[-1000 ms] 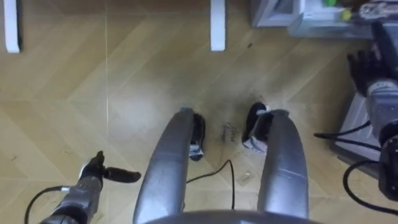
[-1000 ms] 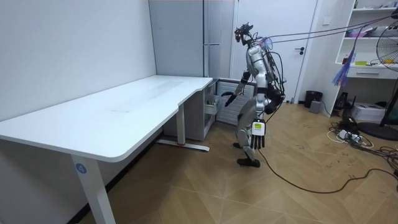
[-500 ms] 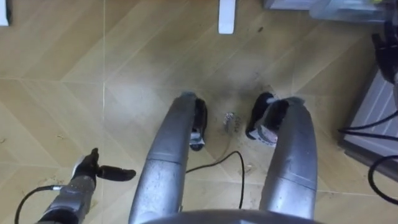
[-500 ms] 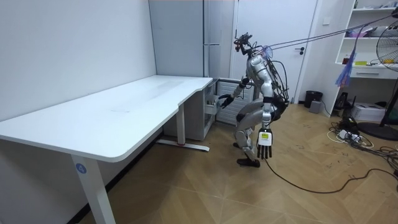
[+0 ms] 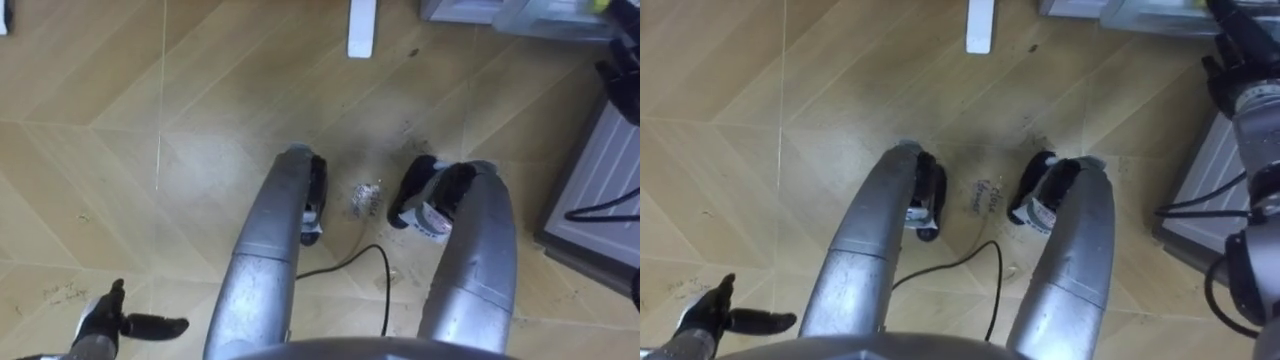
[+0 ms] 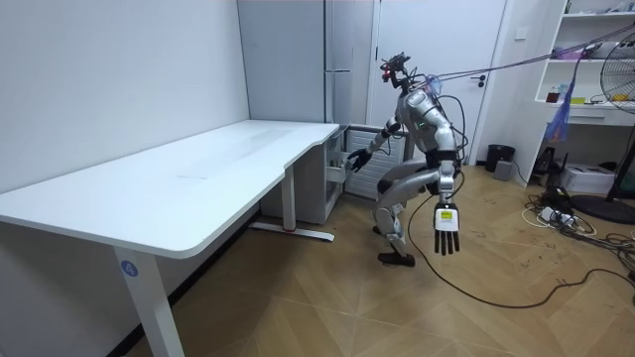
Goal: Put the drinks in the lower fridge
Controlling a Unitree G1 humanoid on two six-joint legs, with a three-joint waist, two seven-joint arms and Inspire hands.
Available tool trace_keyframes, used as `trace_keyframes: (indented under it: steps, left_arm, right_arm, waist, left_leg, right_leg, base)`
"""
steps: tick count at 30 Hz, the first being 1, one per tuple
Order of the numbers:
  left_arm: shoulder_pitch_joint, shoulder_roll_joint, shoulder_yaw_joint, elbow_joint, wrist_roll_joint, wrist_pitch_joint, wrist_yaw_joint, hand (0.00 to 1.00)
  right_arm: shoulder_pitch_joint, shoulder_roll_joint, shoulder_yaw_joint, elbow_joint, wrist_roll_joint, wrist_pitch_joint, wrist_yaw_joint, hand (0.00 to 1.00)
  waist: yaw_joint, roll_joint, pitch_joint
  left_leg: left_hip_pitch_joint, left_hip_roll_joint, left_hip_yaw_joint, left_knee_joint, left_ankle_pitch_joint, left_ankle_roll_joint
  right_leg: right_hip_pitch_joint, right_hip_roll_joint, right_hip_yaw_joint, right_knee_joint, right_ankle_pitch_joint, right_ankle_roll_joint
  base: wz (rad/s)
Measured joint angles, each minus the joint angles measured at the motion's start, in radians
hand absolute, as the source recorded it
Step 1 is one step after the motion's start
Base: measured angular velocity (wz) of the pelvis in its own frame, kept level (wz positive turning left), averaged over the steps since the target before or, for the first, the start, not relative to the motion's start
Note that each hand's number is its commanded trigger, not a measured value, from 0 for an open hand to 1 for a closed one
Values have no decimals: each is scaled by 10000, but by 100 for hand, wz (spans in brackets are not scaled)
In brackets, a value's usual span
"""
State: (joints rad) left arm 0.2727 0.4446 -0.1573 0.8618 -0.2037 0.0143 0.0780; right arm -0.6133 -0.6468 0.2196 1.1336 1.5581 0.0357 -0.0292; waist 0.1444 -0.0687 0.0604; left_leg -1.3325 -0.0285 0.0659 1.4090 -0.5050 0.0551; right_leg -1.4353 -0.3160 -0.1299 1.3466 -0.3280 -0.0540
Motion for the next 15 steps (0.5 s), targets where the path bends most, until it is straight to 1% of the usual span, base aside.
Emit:
trace_keyframes:
  steps: [1,3,5,6,7,8,10,11,12,13,15]
  left_arm:
    - [218,84,-2,-195,-14,-17,0,0]
    - [489,162,0,-404,-6,-64,3,0]
    - [628,246,-6,-580,-1,-38,2,0]
    - [632,306,-10,-626,-8,-33,2,0]
    - [637,403,-13,-679,-8,-52,2,0]
    - [640,454,-13,-685,-5,-78,2,0]
    - [707,599,-18,-761,-3,-80,6,0]
    - [754,620,-18,-794,-4,-80,6,0]
    - [882,654,-18,-875,-4,-76,6,0]
    - [1010,685,-18,-907,-8,-77,5,0]
    - [1236,725,-17,-954,-15,-67,3,0]
  right_arm:
    - [-5,-1,21,-185,45,7,-138,0]
    - [-40,-55,99,-642,143,4,-276,0]
    - [-222,-133,402,-905,213,-10,-290,0]
    - [-473,-133,528,-906,215,-14,-311,0]
    - [-671,-139,615,-904,204,-50,-388,0]
    - [-722,-143,647,-904,205,-133,-423,0]
    - [-841,-187,654,-1025,204,-409,-448,0]
    - [-842,-188,654,-1094,198,-487,-450,0]
    - [-842,-188,653,-1257,197,-582,-473,0]
    - [-842,-187,647,-1319,188,-622,-477,0]
    - [-842,-187,655,-1326,154,-619,-544,0]
  waist:
    - [1,-5,3]
    - [3,-7,5]
    - [23,-10,6]
    - [53,-8,5]
    - [178,-8,5]
    - [270,-10,6]
    - [518,-12,7]
    - [544,-12,7]
    - [556,-12,7]
    - [567,-12,7]
    - [578,-13,8]
  left_leg:
    - [-8,5,-48,173,-51,-77]
    - [-22,25,-105,364,-89,-162]
    - [-25,34,-187,433,-103,-250]
    - [-20,45,-259,439,-68,-322]
    - [-16,101,-337,468,-16,-421]
    - [-11,141,-369,494,5,-462]
    - [-6,148,-476,558,21,-573]
    - [1,146,-486,565,31,-595]
    - [9,142,-493,584,40,-615]
    - [14,145,-544,651,46,-692]
    - [7,148,-642,797,20,-762]
  right_leg:
    - [-16,-4,-1,191,-111,-23]
    - [-54,-1,4,453,-321,-9]
    - [-42,-19,-27,641,-602,112]
    - [-22,-36,-101,700,-761,112]
    - [12,-39,-214,732,-822,74]
    - [25,-43,-268,778,-926,53]
    - [48,-198,-429,966,-1239,-4]
    - [52,-238,-445,1012,-1292,-4]
    - [64,-329,-479,1094,-1367,-49]
    - [101,-365,-520,1198,-1427,-64]
    - [160,-357,-590,1318,-1464,-103]
  base:
    - [0]
    - [0]
    - [8]
    - [9]
    - [5]
    - [0]
    - [7]
    - [17]
    - [18]
    - [16]
    - [11]
